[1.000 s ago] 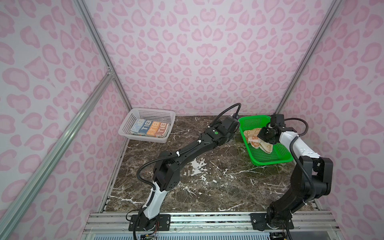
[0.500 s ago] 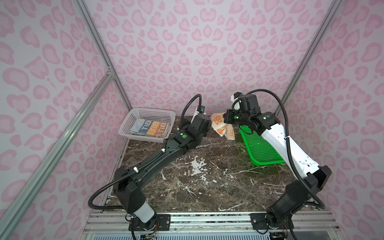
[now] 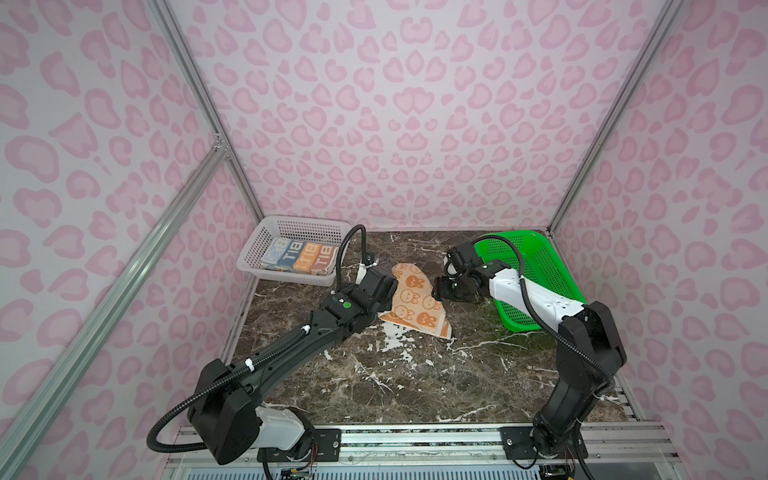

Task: Fold and stack the towels
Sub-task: 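Lay the bunny-print towel on the table with the right gripper, then grasp the bunny-print towel's corners with both grippers to spread it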

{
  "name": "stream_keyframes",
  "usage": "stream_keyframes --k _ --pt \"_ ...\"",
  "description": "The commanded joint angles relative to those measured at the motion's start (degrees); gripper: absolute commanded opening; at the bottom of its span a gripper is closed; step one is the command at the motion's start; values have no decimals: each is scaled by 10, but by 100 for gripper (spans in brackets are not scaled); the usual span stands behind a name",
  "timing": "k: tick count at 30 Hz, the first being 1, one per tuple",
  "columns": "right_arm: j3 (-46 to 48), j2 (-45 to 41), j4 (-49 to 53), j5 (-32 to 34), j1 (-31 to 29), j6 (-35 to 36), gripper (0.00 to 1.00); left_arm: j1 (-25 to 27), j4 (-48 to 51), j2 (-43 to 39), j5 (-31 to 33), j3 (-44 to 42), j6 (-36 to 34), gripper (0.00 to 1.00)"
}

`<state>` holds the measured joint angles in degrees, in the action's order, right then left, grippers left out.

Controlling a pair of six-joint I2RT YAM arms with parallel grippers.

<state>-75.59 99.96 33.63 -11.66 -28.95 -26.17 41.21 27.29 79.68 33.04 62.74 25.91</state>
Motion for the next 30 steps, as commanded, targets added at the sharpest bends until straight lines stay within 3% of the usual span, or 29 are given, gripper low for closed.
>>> stream_keyframes --k 1,5,13,18,22,30 --pt "39 -14 -31 -15 -2 20 72 -1 2 15 -54 -12 64 97" --pt "85 -14 -54 -24 -19 27 69 -1 6 42 -83 -13 89 97" --pt "106 26 -81 -20 -39 3 50 -1 -10 46 -125 -25 110 97" --pt "79 56 -85 -32 -42 -12 25 -1 -4 47 -125 -25 114 97" --pt "33 63 -63 -34 -57 -8 0 -1 -4 43 -120 -28 116 97" --pt "-72 53 -4 -36 -103 15 0 -2 -9 28 -100 -40 126 97"
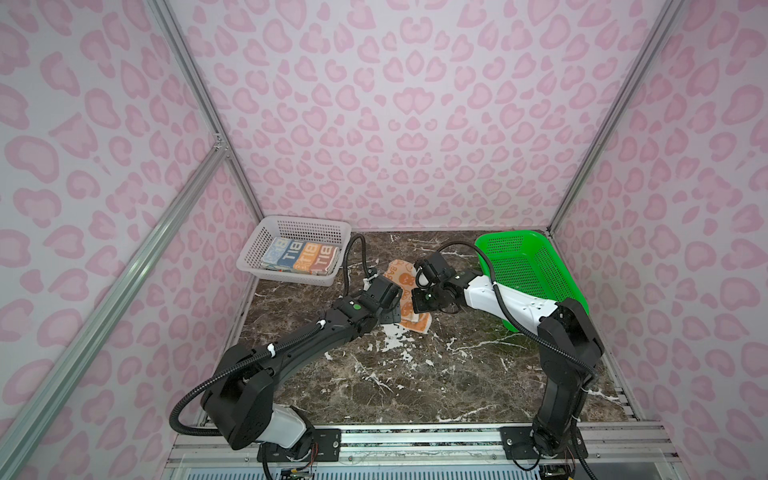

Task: Fold and stack the towels
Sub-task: 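Grasp the bunny-print towel's corners with both grippers to spread it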

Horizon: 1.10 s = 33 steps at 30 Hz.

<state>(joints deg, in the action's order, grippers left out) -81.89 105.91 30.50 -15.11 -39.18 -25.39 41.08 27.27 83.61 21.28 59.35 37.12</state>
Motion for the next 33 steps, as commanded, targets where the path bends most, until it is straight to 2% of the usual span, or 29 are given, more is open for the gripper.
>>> stream_keyframes --k 1,7,10,13,14,20,28,33 --pt "-10 -11 25 -4 0 6 0 0 -12 -17 20 -8 16 97" --pt "0 -11 30 -13 2 11 0 -4 -33 -36 5 -31 15 97" --pt "32 -3 13 -20 2 1 16 -4 -44 -36 -13 -44 16 97" --pt "68 -21 -21 -32 10 -16 41 -3 -78 -34 -65 -62 8 97" --pt "73 -25 -26 -34 16 -17 46 -2 -85 -32 -75 -67 9 97" --pt "95 -38 -19 -42 77 -4 56 25 -95 9 -96 -53 -5 97" --pt "149 -69 -27 -52 159 3 68 88 -26 157 -90 76 -86 100" --pt "188 -99 -36 -62 194 9 80 100 -8 214 -100 103 -99 96"
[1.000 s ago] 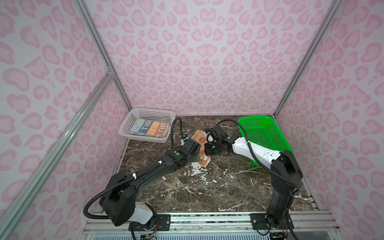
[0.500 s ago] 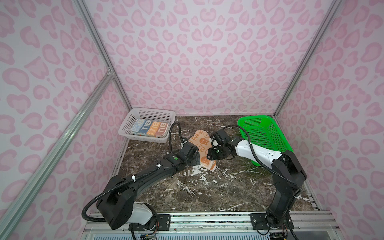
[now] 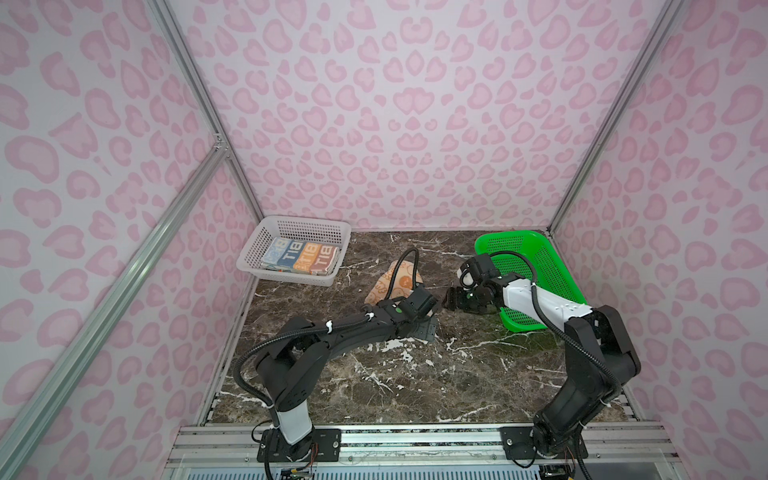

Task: Fold and stack the towels

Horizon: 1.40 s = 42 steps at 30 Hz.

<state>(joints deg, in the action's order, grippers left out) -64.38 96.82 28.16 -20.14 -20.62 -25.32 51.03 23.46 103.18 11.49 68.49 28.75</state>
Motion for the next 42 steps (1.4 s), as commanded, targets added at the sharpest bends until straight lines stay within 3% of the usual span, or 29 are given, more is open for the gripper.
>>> stream_keyframes --k 1,10,21,29,32,38,42 --pt "19 -12 -14 -14 14 9 82 0 34 27 3 14 -14 95" --pt "34 -14 -26 -32 26 12 86 1 40 54 27 22 -2 82" --pt "50 -13 -40 -45 25 10 86 0 41 75 34 24 6 44" --pt "43 -2 -39 -45 6 18 86 0 44 53 43 28 7 37" --pt "41 7 -43 -47 -3 16 86 -5 48 51 46 30 4 27" --pt "45 13 -51 -44 -21 14 86 -11 49 43 49 24 4 21" --pt "46 18 -56 -47 -24 11 86 -18 57 42 49 26 1 3"
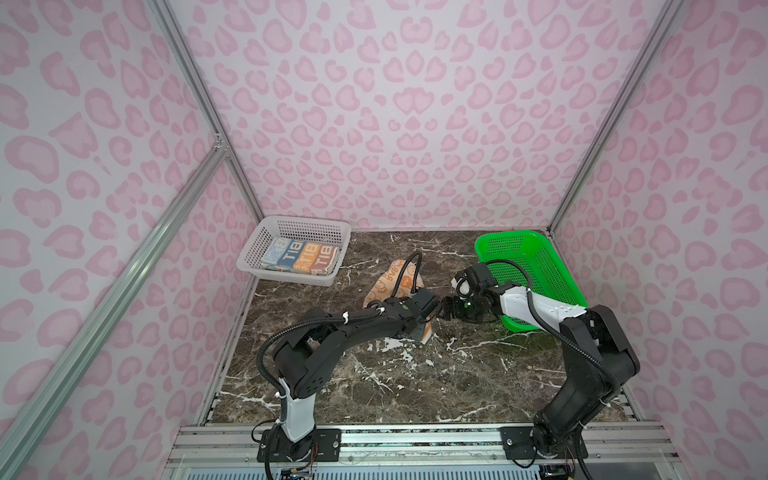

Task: Fold and stack the towels

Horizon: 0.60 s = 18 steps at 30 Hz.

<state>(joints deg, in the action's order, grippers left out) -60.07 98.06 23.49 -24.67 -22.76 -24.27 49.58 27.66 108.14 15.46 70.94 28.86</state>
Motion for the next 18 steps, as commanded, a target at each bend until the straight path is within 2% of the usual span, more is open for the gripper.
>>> stream_keyframes --k 1,12,18 --pt "3 5 -10 -2 -3 0 86 -6 19 -14 13 3 -2 3" --pt "-78 31 -2 3 -54 -16 87 -72 99 -174 82 17 -42 3" --pt "-144 67 8 18 -99 -21 87 -109 100 -252 92 -48 -26 3"
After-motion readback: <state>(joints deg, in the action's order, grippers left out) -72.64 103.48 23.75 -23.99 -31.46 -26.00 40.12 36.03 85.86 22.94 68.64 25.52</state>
